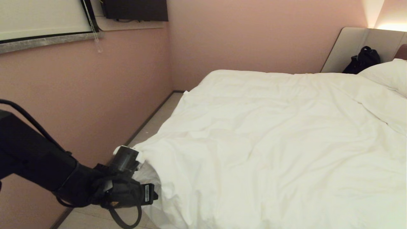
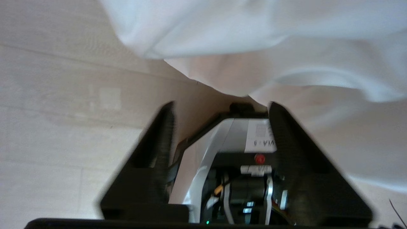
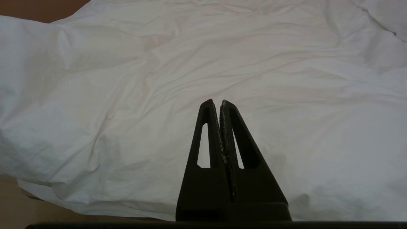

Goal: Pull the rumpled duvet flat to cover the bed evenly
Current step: Flatten the corners of the folded blanket

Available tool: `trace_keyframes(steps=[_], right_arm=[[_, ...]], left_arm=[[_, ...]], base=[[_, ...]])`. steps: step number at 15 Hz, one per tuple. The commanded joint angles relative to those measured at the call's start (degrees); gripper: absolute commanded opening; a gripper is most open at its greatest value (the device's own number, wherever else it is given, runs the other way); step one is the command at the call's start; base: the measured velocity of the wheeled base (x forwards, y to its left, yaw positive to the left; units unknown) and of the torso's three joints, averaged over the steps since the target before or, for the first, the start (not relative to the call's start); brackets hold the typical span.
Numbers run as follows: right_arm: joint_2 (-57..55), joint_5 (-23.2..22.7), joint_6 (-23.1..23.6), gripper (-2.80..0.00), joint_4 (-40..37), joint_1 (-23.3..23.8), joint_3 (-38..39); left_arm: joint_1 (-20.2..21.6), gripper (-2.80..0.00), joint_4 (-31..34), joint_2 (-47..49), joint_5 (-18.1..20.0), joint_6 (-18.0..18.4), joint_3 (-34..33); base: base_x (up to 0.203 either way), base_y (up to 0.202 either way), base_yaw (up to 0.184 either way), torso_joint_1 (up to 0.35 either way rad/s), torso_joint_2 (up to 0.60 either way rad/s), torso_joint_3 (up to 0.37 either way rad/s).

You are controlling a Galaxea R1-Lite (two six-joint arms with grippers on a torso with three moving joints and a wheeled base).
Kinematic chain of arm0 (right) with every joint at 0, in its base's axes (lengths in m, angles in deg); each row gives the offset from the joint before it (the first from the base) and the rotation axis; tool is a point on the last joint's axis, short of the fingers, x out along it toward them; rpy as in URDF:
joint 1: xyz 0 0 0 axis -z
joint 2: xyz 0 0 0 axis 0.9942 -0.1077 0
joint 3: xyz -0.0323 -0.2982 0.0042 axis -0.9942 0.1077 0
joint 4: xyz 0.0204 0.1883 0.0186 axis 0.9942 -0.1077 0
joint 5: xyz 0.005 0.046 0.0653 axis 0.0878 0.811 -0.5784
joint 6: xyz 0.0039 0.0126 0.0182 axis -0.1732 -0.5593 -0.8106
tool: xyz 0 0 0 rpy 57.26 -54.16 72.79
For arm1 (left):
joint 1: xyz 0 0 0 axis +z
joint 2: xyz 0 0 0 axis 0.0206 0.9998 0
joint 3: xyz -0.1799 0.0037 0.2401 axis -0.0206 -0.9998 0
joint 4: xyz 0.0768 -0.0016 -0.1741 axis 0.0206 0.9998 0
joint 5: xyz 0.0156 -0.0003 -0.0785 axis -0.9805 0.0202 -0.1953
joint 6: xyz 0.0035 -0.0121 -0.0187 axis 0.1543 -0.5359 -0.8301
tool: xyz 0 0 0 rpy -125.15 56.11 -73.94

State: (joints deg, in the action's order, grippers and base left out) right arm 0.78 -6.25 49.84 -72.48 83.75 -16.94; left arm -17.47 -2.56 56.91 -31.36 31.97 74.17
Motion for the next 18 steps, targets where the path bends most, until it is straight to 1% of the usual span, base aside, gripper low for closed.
trace_keyframes(steps=[1,3,5,8,13,15,18], right_arm=[[0.0,0.0,0.0,-2.80,0.0,0.0,0.0],[-0.1,0.0,0.0,-2.80,0.0,0.0,0.0],[0.0,0.0,0.0,-2.80,0.0,0.0,0.0],[0.0,0.0,0.0,-2.80,0.0,0.0,0.0],[-0.1,0.0,0.0,-2.80,0.0,0.0,0.0],[-0.1,0.0,0.0,-2.80,0.0,0.0,0.0],[-0.1,0.0,0.0,-2.80,0.0,0.0,0.0]], left_arm=[[-0.1,-2.80,-5.5,2.0,-0.1,-0.4,-3.3],[-0.5,-2.80,-12.3,4.2,-0.4,-2.4,-6.9],[-0.5,-2.80,-13.4,6.0,-0.6,-3.3,-7.3],[-0.6,-2.80,-14.0,6.5,-0.6,-2.9,-7.1],[-1.4,-2.80,-18.3,8.0,-1.0,-2.6,-7.7],[-1.5,-2.80,-18.9,9.2,-3.3,-2.5,-6.8],[-2.1,-2.80,-22.3,11.1,-4.1,0.0,-6.3]], base=[[0.000,0.000,0.000,0.000,0.00,0.000],[0.000,0.000,0.000,0.000,0.00,0.000],[0.000,0.000,0.000,0.000,0.00,0.000],[0.000,0.000,0.000,0.000,0.00,0.000],[0.000,0.000,0.000,0.000,0.00,0.000],[0.000,0.000,0.000,0.000,0.00,0.000],[0.000,0.000,0.000,0.000,0.00,0.000]])
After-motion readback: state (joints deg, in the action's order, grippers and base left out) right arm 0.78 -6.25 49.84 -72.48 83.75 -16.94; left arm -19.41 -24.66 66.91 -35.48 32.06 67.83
